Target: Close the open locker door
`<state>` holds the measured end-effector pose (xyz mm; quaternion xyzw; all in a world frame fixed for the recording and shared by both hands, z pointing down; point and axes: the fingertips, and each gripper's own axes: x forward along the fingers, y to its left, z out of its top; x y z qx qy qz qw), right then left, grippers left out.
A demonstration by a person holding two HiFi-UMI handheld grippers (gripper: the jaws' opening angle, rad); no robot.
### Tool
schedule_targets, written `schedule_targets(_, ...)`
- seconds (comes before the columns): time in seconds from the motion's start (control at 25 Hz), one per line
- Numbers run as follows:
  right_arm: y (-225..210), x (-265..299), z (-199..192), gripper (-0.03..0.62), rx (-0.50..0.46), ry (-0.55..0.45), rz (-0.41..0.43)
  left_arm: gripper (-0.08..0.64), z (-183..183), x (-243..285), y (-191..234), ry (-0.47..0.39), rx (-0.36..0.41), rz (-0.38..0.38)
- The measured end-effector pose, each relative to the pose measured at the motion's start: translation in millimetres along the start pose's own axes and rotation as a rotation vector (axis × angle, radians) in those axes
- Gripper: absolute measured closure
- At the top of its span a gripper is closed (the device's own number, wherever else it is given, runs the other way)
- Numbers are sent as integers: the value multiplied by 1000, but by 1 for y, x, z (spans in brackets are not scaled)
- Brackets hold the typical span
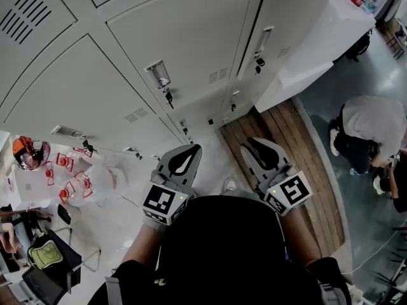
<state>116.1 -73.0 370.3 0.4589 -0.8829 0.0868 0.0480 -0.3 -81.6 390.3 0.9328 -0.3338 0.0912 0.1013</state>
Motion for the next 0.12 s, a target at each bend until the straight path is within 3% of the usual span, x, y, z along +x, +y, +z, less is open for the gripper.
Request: schedule_targets(0.12, 2, -1, -1, 502, 0, 0, 2, 537, 0, -2, -1, 2, 1, 5)
